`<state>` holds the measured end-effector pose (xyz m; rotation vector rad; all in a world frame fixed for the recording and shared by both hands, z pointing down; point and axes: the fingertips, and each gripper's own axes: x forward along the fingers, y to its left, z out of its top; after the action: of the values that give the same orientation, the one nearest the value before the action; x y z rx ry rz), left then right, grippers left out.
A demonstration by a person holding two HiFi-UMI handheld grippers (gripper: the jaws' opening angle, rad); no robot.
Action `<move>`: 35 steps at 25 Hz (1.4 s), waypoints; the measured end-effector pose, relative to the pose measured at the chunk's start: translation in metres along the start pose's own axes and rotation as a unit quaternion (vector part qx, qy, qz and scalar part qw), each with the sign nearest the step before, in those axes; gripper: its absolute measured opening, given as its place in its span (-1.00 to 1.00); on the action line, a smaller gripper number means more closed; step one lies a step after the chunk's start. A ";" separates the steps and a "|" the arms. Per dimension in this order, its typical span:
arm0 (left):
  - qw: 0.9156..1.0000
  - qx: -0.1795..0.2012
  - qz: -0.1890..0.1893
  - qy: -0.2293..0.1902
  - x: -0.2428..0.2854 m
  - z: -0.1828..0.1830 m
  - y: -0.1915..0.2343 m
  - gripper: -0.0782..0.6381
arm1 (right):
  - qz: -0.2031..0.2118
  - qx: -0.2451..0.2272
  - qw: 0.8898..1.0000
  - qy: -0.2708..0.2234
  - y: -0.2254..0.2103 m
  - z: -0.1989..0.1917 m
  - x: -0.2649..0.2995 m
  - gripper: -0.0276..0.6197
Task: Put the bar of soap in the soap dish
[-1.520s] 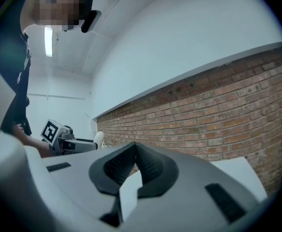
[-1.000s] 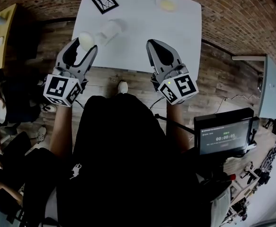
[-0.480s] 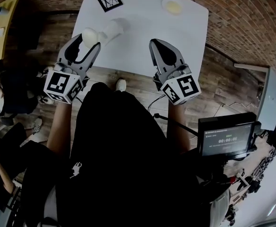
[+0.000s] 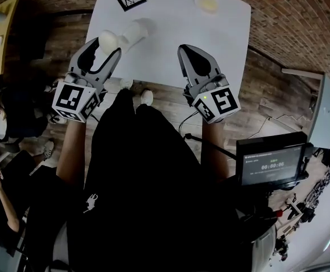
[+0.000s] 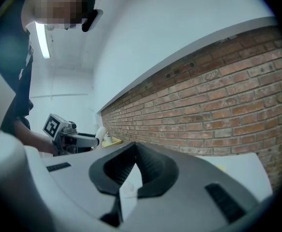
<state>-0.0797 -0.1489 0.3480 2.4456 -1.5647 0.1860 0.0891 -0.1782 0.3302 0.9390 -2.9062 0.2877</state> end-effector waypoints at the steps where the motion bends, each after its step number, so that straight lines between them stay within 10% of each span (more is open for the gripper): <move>1: 1.000 0.000 -0.003 0.001 0.002 0.000 0.003 -0.07 | -0.004 0.001 1.000 0.000 0.000 -0.001 0.002 -0.90; 35: 0.980 0.041 -0.141 0.134 0.098 -0.110 0.055 -0.07 | -0.162 0.039 0.985 0.047 0.007 -0.041 0.022 -0.90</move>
<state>-0.0859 -0.2283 0.4833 2.5423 -1.1090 0.5145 0.0671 -0.1769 0.3722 1.3481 -2.6178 0.4109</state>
